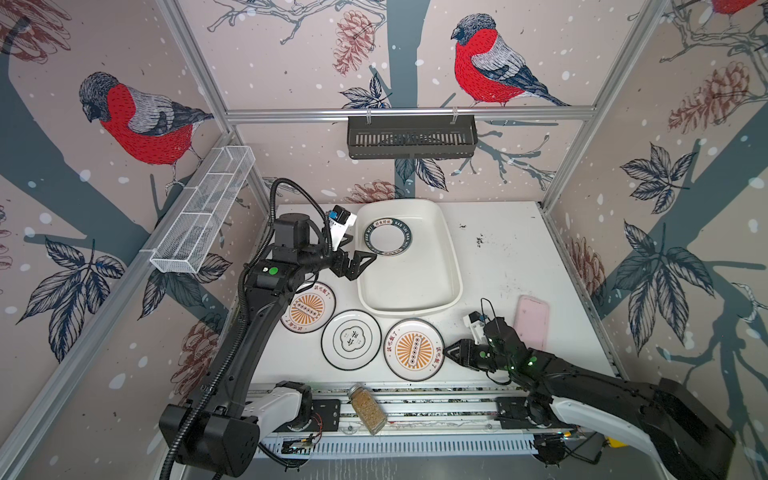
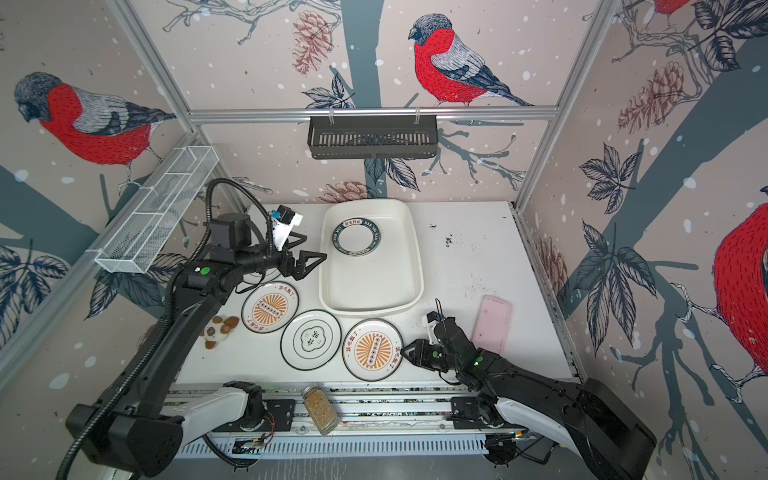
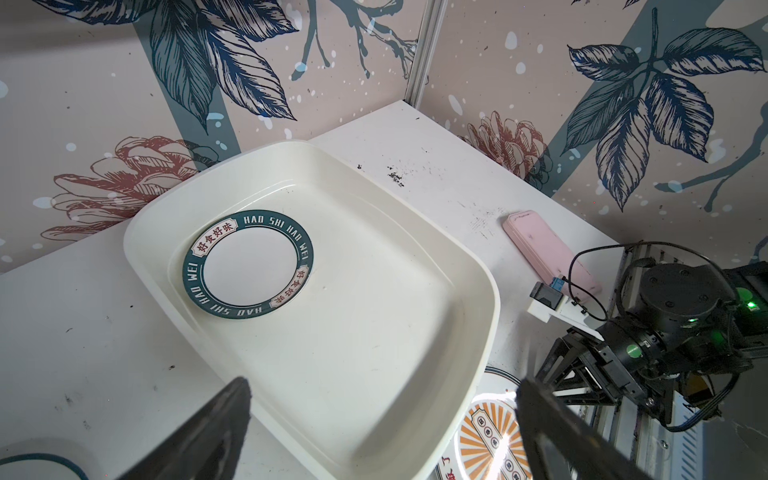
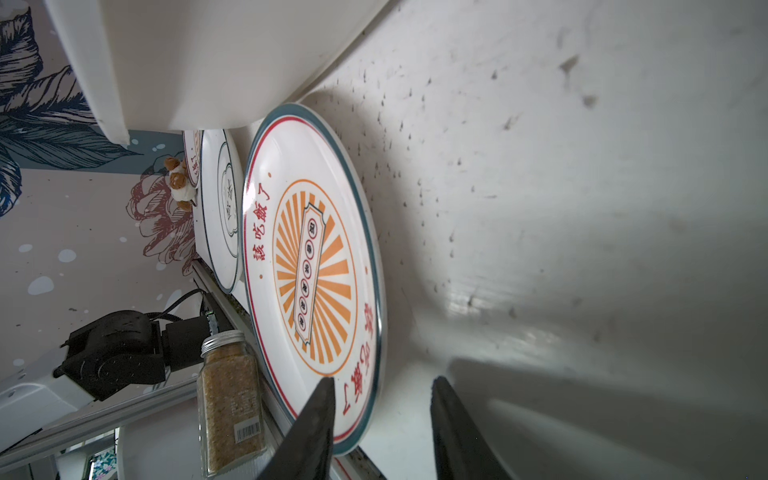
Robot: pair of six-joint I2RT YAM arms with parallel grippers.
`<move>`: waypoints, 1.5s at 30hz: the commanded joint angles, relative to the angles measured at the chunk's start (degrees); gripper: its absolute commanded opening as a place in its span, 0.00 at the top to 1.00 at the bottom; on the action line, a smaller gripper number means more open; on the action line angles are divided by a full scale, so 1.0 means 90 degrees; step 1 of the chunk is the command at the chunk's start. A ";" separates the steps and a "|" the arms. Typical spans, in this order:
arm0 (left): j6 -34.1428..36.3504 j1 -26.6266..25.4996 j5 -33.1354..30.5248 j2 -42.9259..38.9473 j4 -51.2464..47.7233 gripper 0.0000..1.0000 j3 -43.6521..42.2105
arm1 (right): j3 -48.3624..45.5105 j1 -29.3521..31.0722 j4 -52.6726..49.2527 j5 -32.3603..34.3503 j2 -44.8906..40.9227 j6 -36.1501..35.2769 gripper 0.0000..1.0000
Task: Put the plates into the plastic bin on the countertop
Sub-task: 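Lower the right gripper onto the orange-sunburst plate's edge farthest from the left arm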
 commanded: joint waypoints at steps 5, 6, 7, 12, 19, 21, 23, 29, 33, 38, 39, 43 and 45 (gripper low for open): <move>-0.0068 -0.0006 0.0144 -0.0060 0.0241 0.02 -0.0048 | 0.0049 0.0027 0.0628 -0.0020 0.0440 0.0041 0.62; -0.0068 0.0000 0.0144 -0.0066 0.0255 0.02 -0.0057 | 0.0061 0.0031 0.0658 -0.0005 0.0489 0.0058 0.62; -0.0066 -0.0005 0.0144 -0.0066 0.0260 0.02 -0.0067 | 0.0067 0.0032 0.0685 0.0012 0.0529 0.0072 0.63; -0.0063 -0.0003 0.0164 -0.0085 0.0287 0.02 -0.0109 | 0.0079 0.0039 0.0818 0.0004 0.0733 0.0116 0.65; -0.0097 -0.0002 0.0193 -0.0092 0.0319 0.02 -0.0129 | 0.0118 0.0049 0.1032 0.0015 0.1022 0.0132 0.66; -0.0091 -0.0008 0.0183 -0.0091 0.0324 0.02 -0.0141 | 0.0165 0.0051 0.1036 0.0037 0.1137 0.0120 0.67; -0.0097 -0.0003 0.0197 -0.0100 0.0333 0.02 -0.0161 | 0.0212 0.0051 0.1038 0.0074 0.1254 0.0127 0.68; -0.0107 -0.0002 0.0206 -0.0123 0.0341 0.02 -0.0178 | 0.0302 0.0057 0.1010 0.0119 0.1476 0.0088 0.71; -0.0129 -0.0001 0.0222 -0.0139 0.0387 0.02 -0.0210 | 0.0323 0.0070 0.0900 0.0195 0.1490 0.0066 0.73; -0.0169 -0.0001 0.0271 -0.0138 0.0421 0.02 -0.0247 | 0.0348 0.0076 0.0813 0.0297 0.1492 0.0067 0.74; -0.0168 -0.0003 0.0282 -0.0135 0.0426 0.02 -0.0249 | 0.0357 0.0071 0.0787 0.0321 0.1508 0.0059 0.75; -0.0172 -0.0008 0.0271 -0.0153 0.0435 0.02 -0.0250 | 0.0362 0.0069 0.0768 0.0371 0.1543 0.0069 0.74; -0.0185 -0.0002 0.0271 -0.0163 0.0445 0.02 -0.0275 | 0.0361 0.0070 0.0781 0.0377 0.1568 0.0072 0.74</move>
